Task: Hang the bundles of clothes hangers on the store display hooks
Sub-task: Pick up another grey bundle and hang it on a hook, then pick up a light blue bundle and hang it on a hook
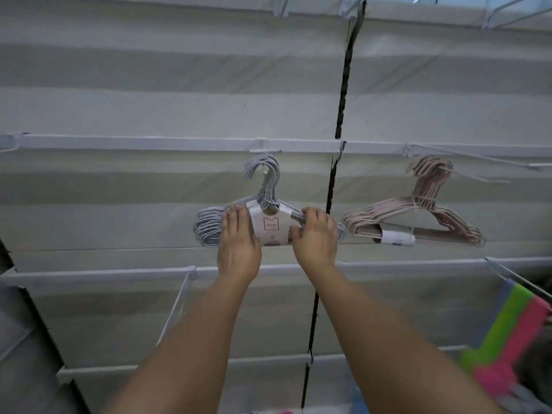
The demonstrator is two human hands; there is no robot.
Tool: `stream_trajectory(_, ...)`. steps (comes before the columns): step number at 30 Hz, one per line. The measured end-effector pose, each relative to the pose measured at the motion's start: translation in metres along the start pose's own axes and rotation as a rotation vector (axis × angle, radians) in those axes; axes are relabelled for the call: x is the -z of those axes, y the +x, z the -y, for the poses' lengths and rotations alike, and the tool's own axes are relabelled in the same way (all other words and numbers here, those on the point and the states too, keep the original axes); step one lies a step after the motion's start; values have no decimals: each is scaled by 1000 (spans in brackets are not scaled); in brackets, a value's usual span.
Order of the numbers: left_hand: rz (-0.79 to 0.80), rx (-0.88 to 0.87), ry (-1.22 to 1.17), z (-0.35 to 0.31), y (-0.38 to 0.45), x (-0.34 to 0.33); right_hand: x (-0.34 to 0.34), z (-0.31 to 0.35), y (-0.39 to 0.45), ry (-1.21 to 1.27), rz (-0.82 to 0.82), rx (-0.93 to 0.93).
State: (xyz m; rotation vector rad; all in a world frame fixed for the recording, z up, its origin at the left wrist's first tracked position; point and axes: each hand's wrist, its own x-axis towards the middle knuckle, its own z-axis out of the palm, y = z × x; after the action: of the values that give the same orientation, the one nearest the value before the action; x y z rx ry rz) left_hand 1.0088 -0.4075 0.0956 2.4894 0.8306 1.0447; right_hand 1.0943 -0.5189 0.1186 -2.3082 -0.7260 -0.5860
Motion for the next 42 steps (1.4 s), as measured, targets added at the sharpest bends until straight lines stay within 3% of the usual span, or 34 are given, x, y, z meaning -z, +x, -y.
stream_trajectory(6, -58, -55, 42, 0, -35, -1, 21, -26, -24, -15, -14, -116)
stream_trajectory(9, -53, -41, -46, -13, -57, -8, 32, -45, -44, -17, 23, -177)
stream_trajectory(15, 173, -10, -190, -58, -100, -46, 62, -108, -99, -16, 90, -363)
stream_trajectory(23, 390, -55, -289, -162, -192, -86, 145, -222, -197, -83, 50, -717)
stream_trajectory(32, 686, -286, -366, -297, -351, -112, 275, -334, -350, -170, -62, -1088)
stream_trajectory(42, 948, -547, -396, -415, -508, -134, 398, -415, -502, -232, -214, -1440)
